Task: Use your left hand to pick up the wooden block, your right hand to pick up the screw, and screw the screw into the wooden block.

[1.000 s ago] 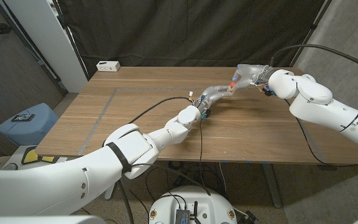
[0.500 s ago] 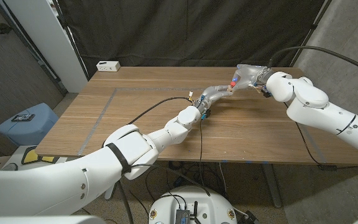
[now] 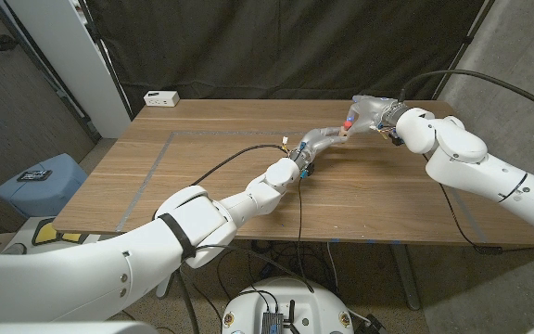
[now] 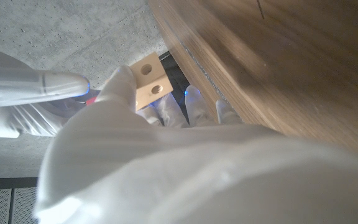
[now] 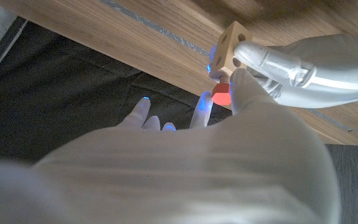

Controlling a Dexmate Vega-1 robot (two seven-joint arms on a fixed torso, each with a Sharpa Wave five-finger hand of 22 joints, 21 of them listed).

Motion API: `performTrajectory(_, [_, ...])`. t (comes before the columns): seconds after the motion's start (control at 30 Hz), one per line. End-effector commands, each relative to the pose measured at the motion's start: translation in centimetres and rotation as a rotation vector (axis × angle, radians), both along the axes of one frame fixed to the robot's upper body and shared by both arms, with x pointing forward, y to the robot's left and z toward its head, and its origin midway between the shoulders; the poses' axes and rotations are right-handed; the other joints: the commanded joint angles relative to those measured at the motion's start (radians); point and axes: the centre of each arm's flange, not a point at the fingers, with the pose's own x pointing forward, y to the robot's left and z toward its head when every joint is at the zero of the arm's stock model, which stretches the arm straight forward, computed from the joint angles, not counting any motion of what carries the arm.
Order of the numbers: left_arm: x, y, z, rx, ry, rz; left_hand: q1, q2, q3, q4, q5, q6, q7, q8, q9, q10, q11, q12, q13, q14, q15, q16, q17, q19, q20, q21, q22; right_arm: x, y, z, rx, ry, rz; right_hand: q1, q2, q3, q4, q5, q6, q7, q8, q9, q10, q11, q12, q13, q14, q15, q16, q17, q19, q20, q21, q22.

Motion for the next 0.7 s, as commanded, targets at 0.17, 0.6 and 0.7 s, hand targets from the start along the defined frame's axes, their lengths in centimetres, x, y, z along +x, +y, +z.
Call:
performTrajectory(0.17, [0.07, -0.25, 0.13, 0.014, 0.006, -0.001, 0.000, 0.000, 0.003, -0.003, 0.006, 0.006, -0.005, 0.008, 0.005, 0.003, 0.000, 0.005, 0.006, 0.001, -0.047, 0.001, 0.003, 0.001, 0.007, 0.006, 0.004, 0.02, -0.28, 0.81, -0.010, -0.005, -0.002, 0.004, -0.007, 0.003, 0.006, -0.002, -0.002, -0.002, 0.005, 0.003, 0.002, 0.002, 0.005, 0.003, 0.002, 0.005, 0.003, 0.003, 0.007, 0.004, 0.003, 0.002])
performTrajectory(0.6, [0.05, -0.11, 0.14, 0.012, 0.001, -0.001, -0.004, 0.002, 0.002, -0.004, 0.006, 0.006, -0.005, 0.008, 0.006, 0.004, 0.000, 0.007, 0.007, 0.002, -0.048, 0.002, 0.003, 0.000, 0.008, 0.006, 0.004, 0.10, -0.23, 1.07, -0.012, -0.005, 0.000, 0.007, -0.006, 0.006, 0.009, -0.003, 0.001, -0.001, 0.006, -0.001, 0.001, -0.001, 0.004, 0.003, 0.000, 0.008, 0.002, 0.004, 0.006, 0.004, 0.002, 0.002])
performTrajectory(0.7, [0.02, -0.09, 0.13, 0.010, -0.001, -0.002, -0.005, 0.001, 0.002, -0.005, 0.006, 0.006, -0.005, 0.009, 0.006, 0.001, 0.000, 0.006, 0.006, 0.002, -0.049, 0.001, 0.003, 0.000, 0.007, 0.006, 0.004, 0.14, -0.19, 1.01, -0.014, 0.000, 0.002, 0.009, -0.006, 0.006, 0.009, -0.004, 0.005, -0.003, 0.008, -0.003, 0.003, 0.001, 0.004, 0.003, 0.000, 0.007, 0.002, 0.003, 0.006, 0.005, 0.002, 0.002])
